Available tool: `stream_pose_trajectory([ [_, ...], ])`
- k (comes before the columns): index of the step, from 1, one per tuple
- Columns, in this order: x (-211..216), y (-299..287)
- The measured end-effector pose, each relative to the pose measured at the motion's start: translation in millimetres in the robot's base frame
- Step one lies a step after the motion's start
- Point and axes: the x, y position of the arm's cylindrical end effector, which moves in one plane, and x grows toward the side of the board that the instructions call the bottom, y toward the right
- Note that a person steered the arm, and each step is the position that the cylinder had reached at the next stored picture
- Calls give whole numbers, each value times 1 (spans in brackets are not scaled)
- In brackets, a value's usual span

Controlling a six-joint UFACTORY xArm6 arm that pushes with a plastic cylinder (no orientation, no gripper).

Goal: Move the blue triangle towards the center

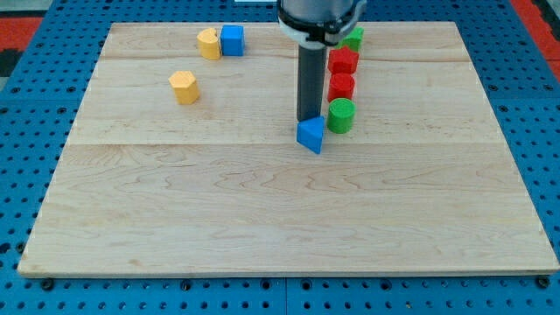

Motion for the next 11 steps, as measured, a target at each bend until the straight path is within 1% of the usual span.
stream_pose_trajectory([
  [1,48,16],
  [2,59,106],
  [3,89,39],
  [4,53,-78],
  [5,0,-165],
  [6,-12,-123],
  [7,-13,-102],
  [8,-38,-167],
  [9,-102,-108],
  [10,-147,-85],
  [11,-199,-89],
])
